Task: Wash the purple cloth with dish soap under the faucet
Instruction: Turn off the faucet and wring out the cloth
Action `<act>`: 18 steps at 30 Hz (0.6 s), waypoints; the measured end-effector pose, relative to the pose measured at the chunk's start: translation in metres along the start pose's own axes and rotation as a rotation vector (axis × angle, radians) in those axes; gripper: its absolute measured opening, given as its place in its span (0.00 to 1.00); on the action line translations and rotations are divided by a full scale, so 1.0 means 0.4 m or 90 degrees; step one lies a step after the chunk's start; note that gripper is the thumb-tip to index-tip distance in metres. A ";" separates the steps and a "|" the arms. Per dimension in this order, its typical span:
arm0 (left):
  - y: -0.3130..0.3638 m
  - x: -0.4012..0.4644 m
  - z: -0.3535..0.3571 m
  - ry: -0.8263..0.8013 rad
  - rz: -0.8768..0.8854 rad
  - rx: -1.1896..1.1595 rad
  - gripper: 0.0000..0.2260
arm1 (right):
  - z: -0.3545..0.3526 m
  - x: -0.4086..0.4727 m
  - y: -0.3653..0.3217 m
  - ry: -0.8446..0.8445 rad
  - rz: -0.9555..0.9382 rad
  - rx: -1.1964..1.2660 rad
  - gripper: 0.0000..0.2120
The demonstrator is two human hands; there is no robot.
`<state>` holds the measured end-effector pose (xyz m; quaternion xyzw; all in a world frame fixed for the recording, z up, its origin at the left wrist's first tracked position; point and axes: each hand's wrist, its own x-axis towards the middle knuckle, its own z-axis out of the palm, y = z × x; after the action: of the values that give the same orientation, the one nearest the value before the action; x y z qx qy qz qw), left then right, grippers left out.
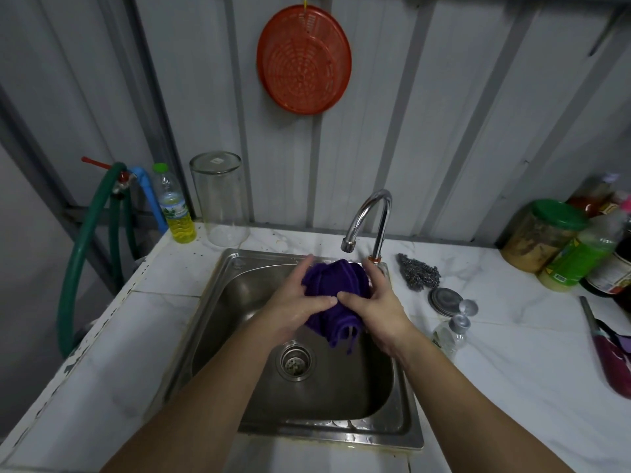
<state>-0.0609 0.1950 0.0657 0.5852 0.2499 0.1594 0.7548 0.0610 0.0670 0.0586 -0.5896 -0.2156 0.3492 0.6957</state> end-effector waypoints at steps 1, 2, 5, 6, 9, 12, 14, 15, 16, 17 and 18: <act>0.004 0.000 -0.001 -0.010 0.019 0.049 0.40 | -0.004 0.000 0.000 -0.036 -0.008 -0.012 0.40; 0.007 -0.001 -0.003 -0.015 0.034 0.115 0.39 | -0.008 0.000 -0.001 -0.064 -0.014 -0.037 0.40; 0.017 -0.001 -0.011 0.000 0.084 0.359 0.35 | -0.016 -0.005 -0.011 -0.095 -0.020 -0.253 0.37; 0.022 -0.004 -0.015 0.014 0.108 0.440 0.32 | -0.018 -0.006 -0.011 -0.093 -0.032 -0.342 0.32; 0.024 -0.008 -0.017 0.036 0.147 0.514 0.20 | -0.018 -0.018 -0.014 -0.054 -0.088 -0.462 0.16; 0.024 -0.015 -0.002 0.036 0.177 0.518 0.14 | -0.022 -0.032 -0.023 -0.004 -0.142 -0.518 0.11; 0.035 -0.020 0.009 0.032 0.182 0.532 0.14 | -0.029 -0.051 -0.038 -0.014 -0.129 -0.465 0.08; 0.040 -0.022 0.014 0.017 0.179 0.517 0.13 | -0.033 -0.065 -0.046 -0.028 -0.108 -0.412 0.07; 0.043 -0.025 0.016 -0.002 0.169 0.479 0.12 | -0.037 -0.081 -0.054 -0.031 -0.094 -0.369 0.06; 0.044 -0.031 0.022 -0.017 0.151 0.430 0.12 | -0.040 -0.098 -0.059 -0.019 -0.091 -0.336 0.06; 0.044 -0.041 0.032 -0.018 0.132 0.381 0.13 | -0.044 -0.116 -0.063 0.004 -0.091 -0.306 0.07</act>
<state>-0.0663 0.1805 0.0885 0.8058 0.2142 0.1467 0.5322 0.0486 0.0195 0.0846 -0.7226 -0.3311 0.2360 0.5591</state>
